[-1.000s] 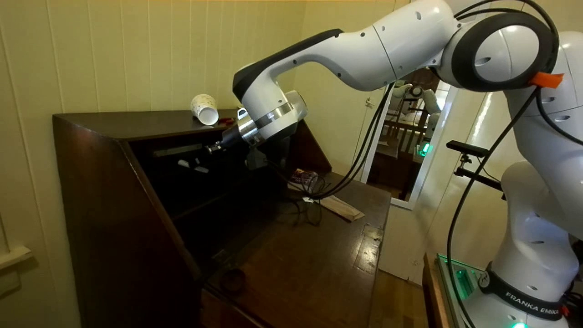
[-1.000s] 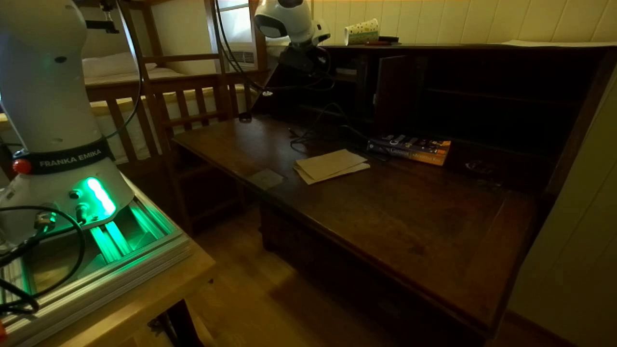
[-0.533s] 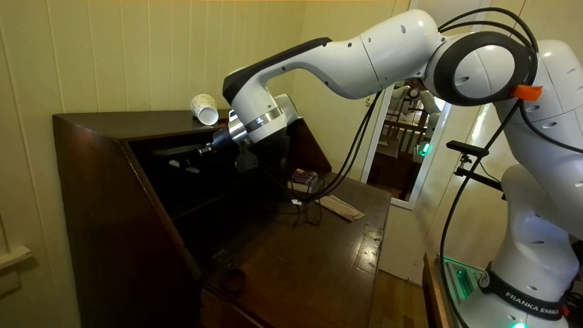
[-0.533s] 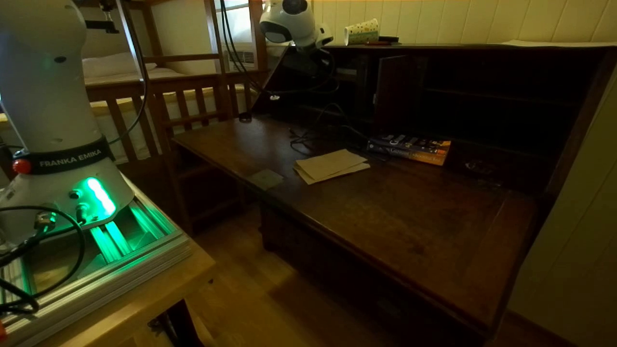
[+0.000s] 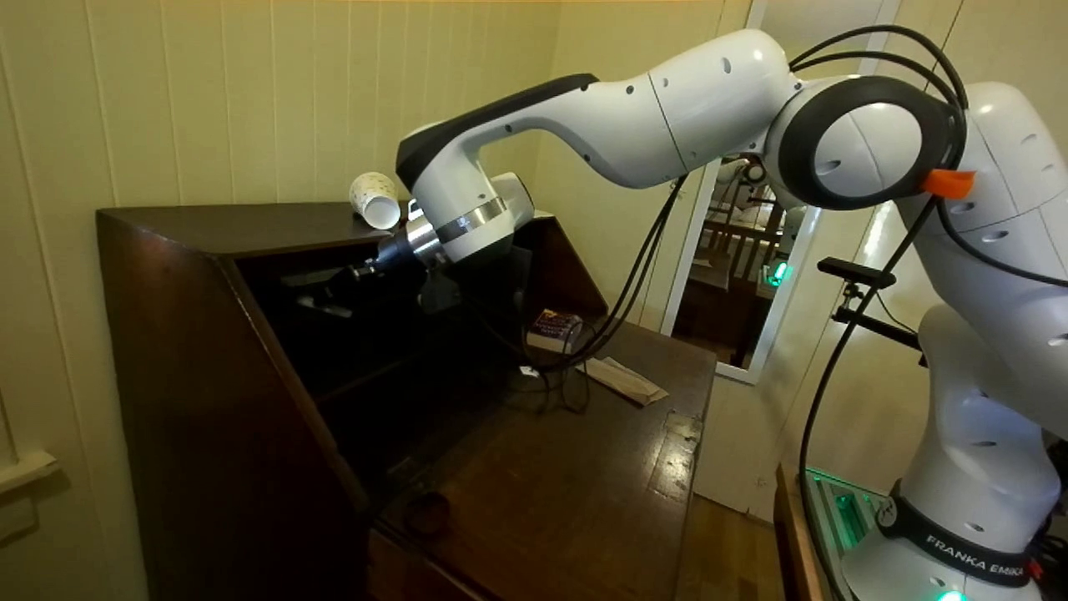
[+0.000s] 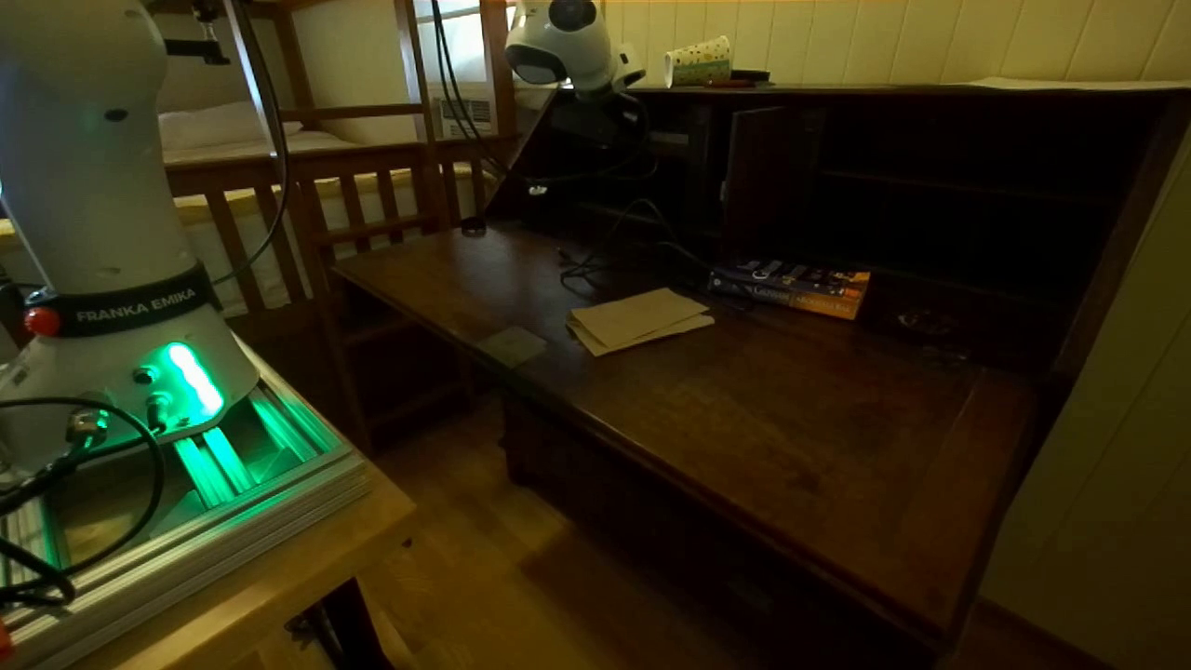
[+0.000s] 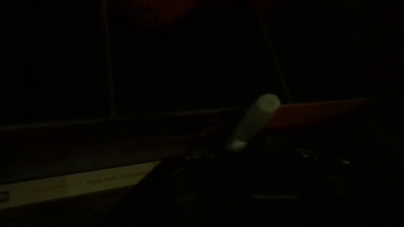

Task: Pick up the marker from the top of the cabinet and put it in the cabinet

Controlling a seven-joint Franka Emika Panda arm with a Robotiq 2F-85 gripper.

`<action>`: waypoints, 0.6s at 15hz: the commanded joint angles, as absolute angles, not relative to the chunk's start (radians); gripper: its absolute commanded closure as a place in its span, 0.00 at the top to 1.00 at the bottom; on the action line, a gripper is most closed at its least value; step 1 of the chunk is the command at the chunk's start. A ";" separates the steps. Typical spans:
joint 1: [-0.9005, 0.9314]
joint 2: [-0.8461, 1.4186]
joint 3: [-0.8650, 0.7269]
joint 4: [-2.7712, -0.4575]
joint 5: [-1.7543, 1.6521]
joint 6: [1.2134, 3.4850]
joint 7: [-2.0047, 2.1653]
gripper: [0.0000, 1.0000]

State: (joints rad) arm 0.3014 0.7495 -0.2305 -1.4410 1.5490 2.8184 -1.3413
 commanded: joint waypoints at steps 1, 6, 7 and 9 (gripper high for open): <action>0.296 0.768 -0.233 -1.405 1.549 2.818 -1.323 0.77; 0.327 0.652 -0.264 -1.540 1.504 2.833 -1.258 1.00; 0.341 0.609 -0.280 -1.598 1.471 2.829 -1.219 1.00; 0.363 0.536 -0.324 -1.705 1.295 2.763 -1.061 1.00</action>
